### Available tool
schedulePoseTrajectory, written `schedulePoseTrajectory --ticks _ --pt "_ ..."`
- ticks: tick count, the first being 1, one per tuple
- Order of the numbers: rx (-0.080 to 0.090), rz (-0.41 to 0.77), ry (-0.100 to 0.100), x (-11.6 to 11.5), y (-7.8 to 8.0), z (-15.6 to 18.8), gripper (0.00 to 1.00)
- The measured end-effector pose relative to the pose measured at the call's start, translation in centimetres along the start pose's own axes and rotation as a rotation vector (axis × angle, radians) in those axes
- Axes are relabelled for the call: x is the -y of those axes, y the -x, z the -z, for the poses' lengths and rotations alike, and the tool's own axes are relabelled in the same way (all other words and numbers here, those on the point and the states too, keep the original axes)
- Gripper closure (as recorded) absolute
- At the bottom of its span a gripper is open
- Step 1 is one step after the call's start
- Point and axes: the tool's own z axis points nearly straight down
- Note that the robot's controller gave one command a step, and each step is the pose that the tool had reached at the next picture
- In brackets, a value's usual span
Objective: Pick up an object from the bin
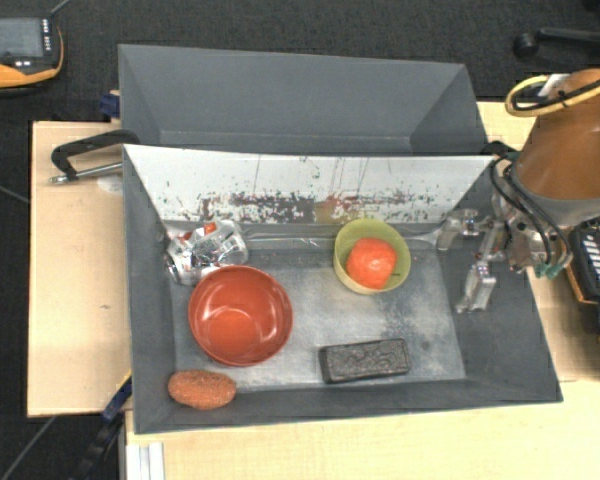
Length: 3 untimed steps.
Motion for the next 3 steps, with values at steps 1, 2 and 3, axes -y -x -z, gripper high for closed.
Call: schedulePoseTrajectory --ticks 1,2,3 --pt "0.009 0.002 -0.001 -0.05 0.17 0.48 0.00" --pt "0.009 0.003 -0.001 -0.07 0.18 0.49 0.00" --pt "0.009 0.003 -0.002 -0.07 0.18 0.49 0.00"
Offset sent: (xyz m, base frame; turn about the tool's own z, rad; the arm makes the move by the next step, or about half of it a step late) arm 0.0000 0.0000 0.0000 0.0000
